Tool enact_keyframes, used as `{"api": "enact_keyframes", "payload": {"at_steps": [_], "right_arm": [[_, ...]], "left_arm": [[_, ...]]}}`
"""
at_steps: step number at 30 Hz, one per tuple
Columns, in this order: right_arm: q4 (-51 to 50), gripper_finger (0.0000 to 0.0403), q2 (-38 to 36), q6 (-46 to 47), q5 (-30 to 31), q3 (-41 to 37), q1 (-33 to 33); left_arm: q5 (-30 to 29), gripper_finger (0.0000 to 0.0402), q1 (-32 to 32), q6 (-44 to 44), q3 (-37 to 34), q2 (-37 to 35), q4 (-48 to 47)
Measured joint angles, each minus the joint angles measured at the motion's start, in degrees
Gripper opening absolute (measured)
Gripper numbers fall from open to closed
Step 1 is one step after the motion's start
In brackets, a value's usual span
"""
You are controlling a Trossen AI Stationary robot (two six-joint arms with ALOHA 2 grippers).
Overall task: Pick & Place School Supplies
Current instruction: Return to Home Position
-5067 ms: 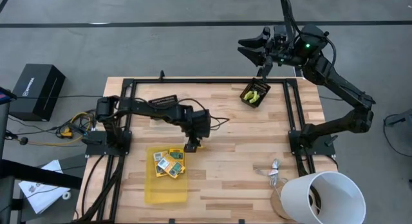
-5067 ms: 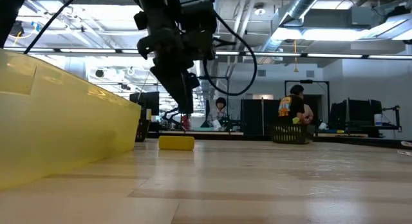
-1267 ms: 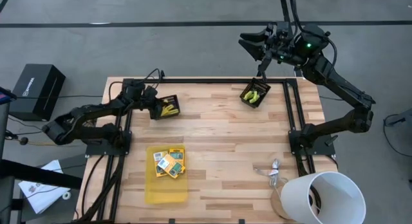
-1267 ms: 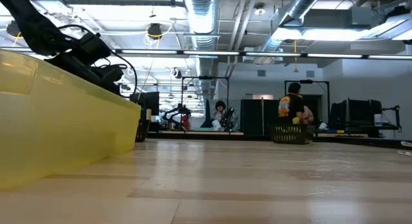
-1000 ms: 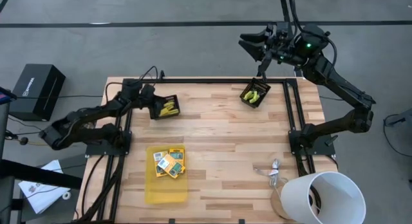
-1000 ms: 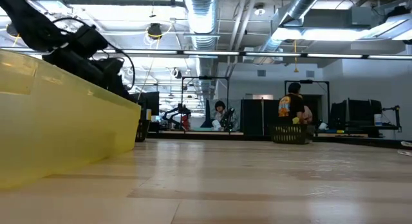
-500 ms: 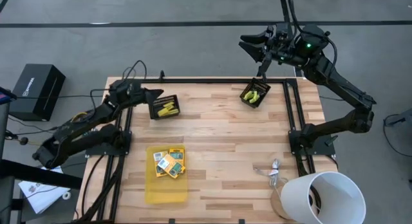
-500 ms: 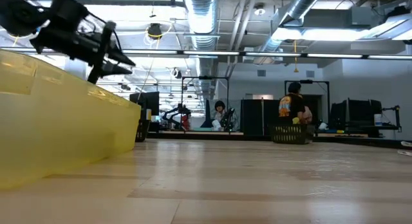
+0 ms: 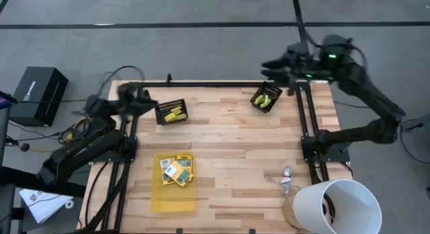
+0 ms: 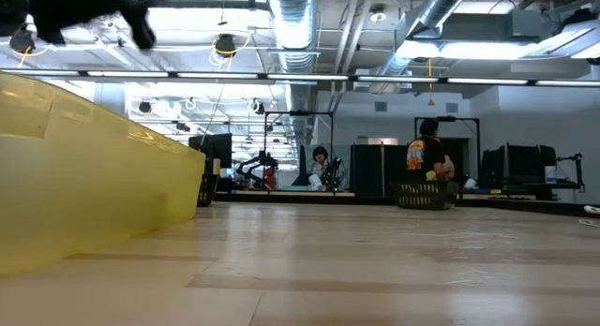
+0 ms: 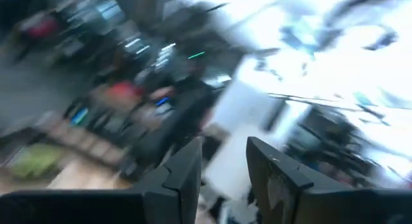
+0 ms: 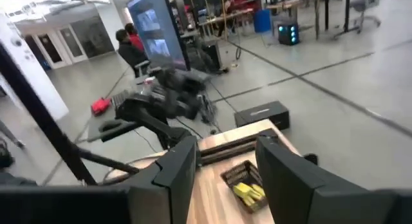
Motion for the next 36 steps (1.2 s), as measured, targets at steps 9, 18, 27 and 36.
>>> {"api": "enact_keyframes", "payload": {"at_steps": [9, 18, 27, 36], "right_arm": [[-12.7, 0.0154, -12.2, -7.9, -0.9, 0.2, 5.3], [-4.1, 0.0154, -29.6, -4.2, 1.0, -18.1, 10.3], [10.9, 0.0154, -62.9, 0.6, 3.8, -47.6, 11.3], [11.9, 0.0154, -63.4, -3.0, 7.3, -59.6, 11.9]], "left_arm": [[2.2, 0.0120, 0.0, -8.5, 0.1, -8.5, 10.5], [3.1, 0.0120, 0.0, -7.3, 1.7, -19.4, 11.2], [3.7, 0.0120, 1.3, -7.6, -4.9, -26.6, 11.9], [2.0, 0.0120, 1.2, -2.3, -17.8, -26.4, 9.3]]}}
